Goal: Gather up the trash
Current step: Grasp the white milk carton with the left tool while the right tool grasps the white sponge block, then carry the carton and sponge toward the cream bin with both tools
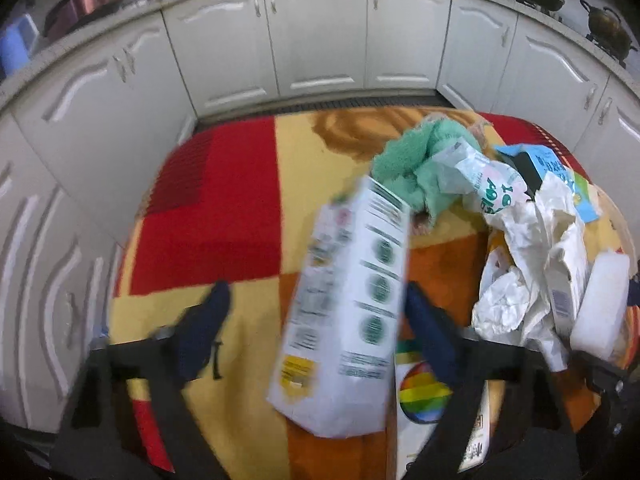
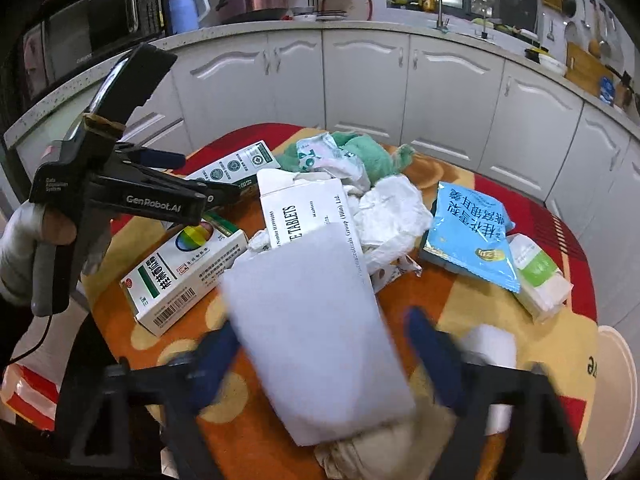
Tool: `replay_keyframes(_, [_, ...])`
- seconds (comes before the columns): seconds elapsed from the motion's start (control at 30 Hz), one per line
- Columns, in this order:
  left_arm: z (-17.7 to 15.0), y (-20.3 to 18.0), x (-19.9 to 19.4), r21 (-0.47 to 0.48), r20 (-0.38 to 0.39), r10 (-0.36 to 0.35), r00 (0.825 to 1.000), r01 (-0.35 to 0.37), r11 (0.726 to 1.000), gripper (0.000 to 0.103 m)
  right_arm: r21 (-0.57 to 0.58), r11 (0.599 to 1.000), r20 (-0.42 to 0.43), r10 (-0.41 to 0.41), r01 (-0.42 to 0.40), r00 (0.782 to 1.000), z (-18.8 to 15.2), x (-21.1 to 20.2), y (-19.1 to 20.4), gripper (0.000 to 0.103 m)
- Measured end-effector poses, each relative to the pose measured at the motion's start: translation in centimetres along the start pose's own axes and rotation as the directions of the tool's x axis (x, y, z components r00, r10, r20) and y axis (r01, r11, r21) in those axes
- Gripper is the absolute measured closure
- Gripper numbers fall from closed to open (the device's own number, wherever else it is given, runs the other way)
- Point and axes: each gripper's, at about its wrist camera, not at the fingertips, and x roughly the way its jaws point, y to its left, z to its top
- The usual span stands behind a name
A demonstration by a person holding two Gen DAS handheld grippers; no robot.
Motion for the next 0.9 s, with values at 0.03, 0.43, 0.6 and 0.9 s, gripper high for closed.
replay_keyframes(0.03, [0.0,0.2,0.1,-0.01,-0.008,-0.028,1.0,0.028,1.0,0.043,0.006,1.0,0.01,0.01,-0.01,1.0,0.0,-0.2,0.0,0.039])
replay_keyframes(0.43, [-0.4,2.3,-4.7,-0.103,0.086,-0.062,0.994,0.071,0.992,0.055,0.115,0.982,0.132,0.132,-0.148,0.982,1.6,-3.9,-1.4,0.039])
replay_keyframes(0.6, [-0.1,0.0,-7.8,-0.076,0.138,-0.116,0.984,0.127,0.989,0.055,0.133,0.982,0.166,0.11,-0.133,0.98,1.8,-5.7,-1.7,0.039])
replay_keyframes(0.9, [0.3,-7.2,-11.4,0.019,0.181,-0.205,0.962,0.205,0.979,0.055,0.183,0.982,0.19,0.007,-0.043,0.982,0.8,-9.2,-4.7,0.039])
